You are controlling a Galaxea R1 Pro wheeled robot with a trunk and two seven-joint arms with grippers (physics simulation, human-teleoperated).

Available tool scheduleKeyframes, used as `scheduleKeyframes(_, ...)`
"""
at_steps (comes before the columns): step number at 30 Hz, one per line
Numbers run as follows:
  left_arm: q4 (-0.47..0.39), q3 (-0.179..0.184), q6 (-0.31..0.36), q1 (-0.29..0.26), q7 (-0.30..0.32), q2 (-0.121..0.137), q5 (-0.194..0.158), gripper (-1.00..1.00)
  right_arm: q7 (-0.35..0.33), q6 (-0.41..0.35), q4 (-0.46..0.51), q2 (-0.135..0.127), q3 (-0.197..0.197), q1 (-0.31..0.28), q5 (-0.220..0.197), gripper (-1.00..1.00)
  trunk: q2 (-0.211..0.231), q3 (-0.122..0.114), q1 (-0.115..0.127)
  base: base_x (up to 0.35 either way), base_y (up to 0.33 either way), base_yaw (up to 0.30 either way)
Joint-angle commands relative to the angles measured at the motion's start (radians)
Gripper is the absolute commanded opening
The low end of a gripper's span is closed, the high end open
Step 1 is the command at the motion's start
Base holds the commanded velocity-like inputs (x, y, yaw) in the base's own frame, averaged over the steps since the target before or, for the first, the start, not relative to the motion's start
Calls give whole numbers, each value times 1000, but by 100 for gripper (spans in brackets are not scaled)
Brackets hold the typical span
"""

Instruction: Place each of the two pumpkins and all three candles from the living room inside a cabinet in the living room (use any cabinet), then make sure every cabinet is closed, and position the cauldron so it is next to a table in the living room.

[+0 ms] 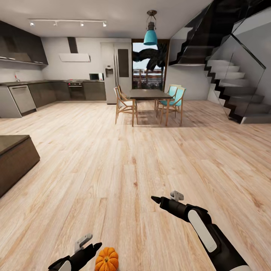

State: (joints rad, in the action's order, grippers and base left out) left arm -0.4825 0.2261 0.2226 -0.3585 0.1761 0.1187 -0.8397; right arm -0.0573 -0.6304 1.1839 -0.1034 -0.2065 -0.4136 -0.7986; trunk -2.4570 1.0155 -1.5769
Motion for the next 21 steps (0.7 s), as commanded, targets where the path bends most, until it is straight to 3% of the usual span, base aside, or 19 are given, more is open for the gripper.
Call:
scheduleKeyframes(1,-1,4,3,0,0,1,-7,100,-3,-3,0,-1,-1,-1,1,100,-8,4,-4,0,0,0)
scheduleKeyframes(6,-1,4,3,0,0,1,-7,100,-3,-3,2,-1,-1,-1,1,100,-43,20,-23,0,0,0)
scheduleKeyframes(21,-1,4,3,-2,2,2,-5,100,-4,-5,3,-1,-2,-1,1,100,-47,78,-30,0,0,0)
